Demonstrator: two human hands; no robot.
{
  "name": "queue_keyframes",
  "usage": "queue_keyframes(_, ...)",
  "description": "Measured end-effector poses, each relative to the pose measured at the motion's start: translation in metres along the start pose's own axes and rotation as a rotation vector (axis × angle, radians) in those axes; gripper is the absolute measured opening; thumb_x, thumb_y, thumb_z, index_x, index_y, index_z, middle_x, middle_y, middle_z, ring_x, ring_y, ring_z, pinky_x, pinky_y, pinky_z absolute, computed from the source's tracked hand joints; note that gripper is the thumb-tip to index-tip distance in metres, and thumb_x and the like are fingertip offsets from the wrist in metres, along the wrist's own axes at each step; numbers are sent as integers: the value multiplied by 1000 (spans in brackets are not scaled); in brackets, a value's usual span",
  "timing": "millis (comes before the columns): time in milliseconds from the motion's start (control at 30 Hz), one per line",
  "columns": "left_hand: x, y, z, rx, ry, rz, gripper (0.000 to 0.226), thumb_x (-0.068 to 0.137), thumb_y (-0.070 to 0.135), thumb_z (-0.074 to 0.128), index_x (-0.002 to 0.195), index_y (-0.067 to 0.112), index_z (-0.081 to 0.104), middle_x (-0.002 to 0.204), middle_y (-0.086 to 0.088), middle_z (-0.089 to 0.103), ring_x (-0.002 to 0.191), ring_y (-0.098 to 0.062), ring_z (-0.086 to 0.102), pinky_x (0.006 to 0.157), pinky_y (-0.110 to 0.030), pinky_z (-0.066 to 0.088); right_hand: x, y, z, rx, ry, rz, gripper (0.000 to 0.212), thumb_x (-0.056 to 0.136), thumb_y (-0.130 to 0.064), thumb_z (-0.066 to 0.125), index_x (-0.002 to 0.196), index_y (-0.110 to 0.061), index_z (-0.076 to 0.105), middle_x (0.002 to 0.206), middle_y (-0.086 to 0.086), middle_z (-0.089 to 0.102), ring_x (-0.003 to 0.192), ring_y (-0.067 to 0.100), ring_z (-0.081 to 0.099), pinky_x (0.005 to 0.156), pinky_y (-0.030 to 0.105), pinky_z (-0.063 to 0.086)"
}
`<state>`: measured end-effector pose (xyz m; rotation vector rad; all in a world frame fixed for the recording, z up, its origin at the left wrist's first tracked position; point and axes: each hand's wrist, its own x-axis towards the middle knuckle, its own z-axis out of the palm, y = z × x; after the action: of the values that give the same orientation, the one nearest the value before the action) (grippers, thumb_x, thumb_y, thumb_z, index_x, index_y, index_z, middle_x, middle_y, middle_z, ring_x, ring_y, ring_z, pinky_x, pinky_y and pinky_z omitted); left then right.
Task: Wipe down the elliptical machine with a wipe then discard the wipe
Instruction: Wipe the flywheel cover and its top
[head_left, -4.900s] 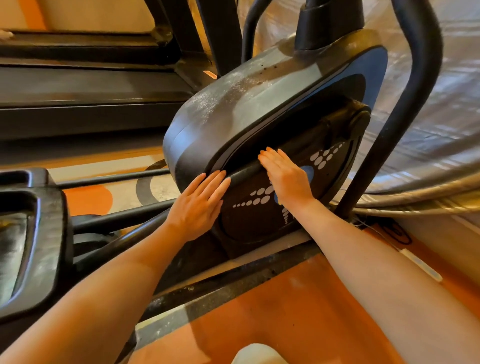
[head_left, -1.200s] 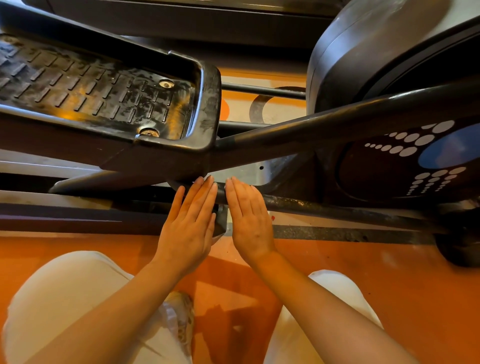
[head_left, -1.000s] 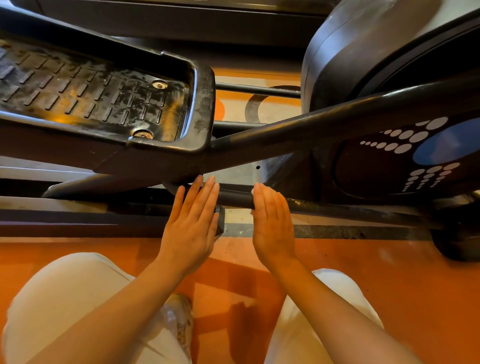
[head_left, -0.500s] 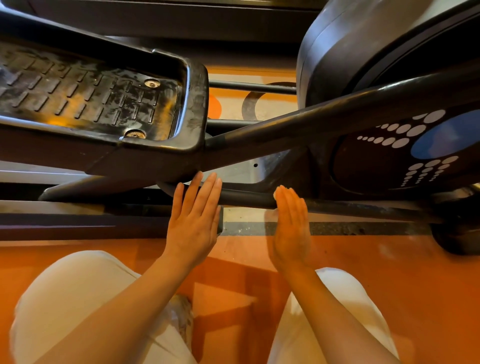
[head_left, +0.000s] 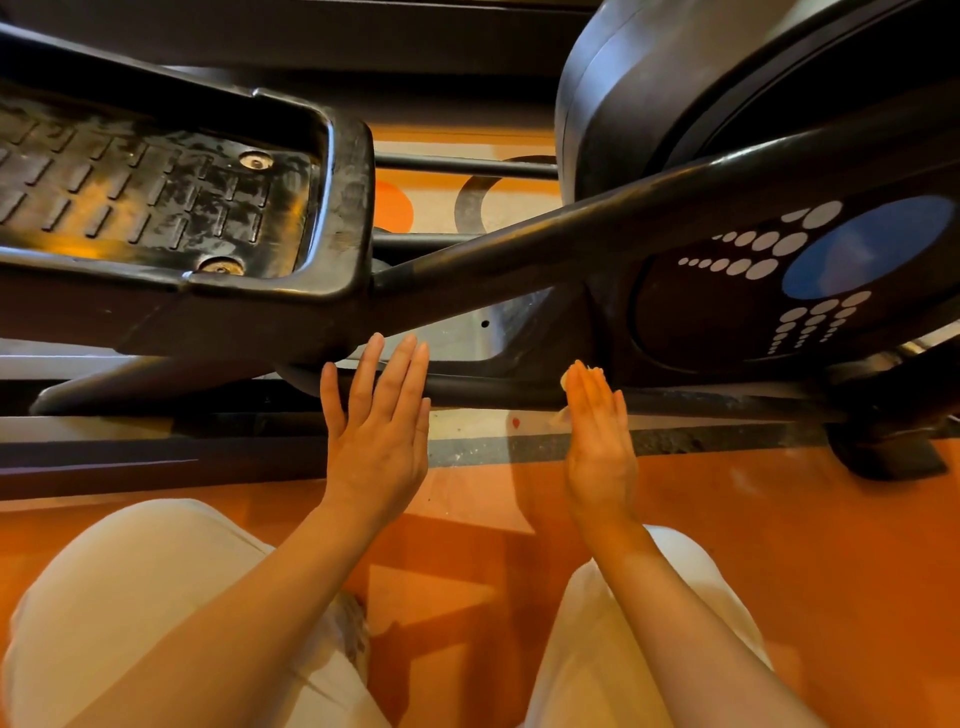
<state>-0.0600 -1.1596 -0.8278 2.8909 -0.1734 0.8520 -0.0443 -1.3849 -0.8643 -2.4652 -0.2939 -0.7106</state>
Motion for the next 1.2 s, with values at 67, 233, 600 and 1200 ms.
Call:
queue_keyframes(67, 1, 2, 1, -2, 4, 0, 51, 103, 26, 32, 151, 10, 36, 157, -7, 35, 150, -27, 17, 121, -49, -9, -2, 0, 3, 10, -10, 58, 53, 94, -8, 26, 145, -3, 39, 152, 10, 38, 144, 30, 28, 122, 36, 15)
queue_keyframes(233, 3, 10, 5, -1, -5, 17, 50, 103, 26, 34, 151, 10, 36, 157, -7, 36, 149, -26, 19, 120, -49, -9, 4, -15, 15, 9, -40, 26, 51, 95, -4, 33, 146, -8, 35, 152, 10, 38, 144, 30, 26, 121, 29, 8)
queue_keyframes(600, 7, 22, 6, -11, -26, 50, 50, 102, 26, 36, 149, 8, 39, 157, -9, 36, 149, -27, 23, 121, -49, 0, 4, 19, -11, 88, -116, 160, 47, 99, -5, 42, 145, -9, 38, 152, 5, 39, 146, 19, 22, 121, 45, 16)
queue_keyframes(1200, 10, 36, 13, -14, -17, 2, 49, 103, 28, 33, 148, 9, 41, 156, -8, 38, 148, -28, 23, 120, -49, -1, 19, 14, -21, 39, -121, 414, 48, 103, -32, 35, 144, -8, 43, 151, 6, 41, 146, 17, 23, 121, 34, 18)
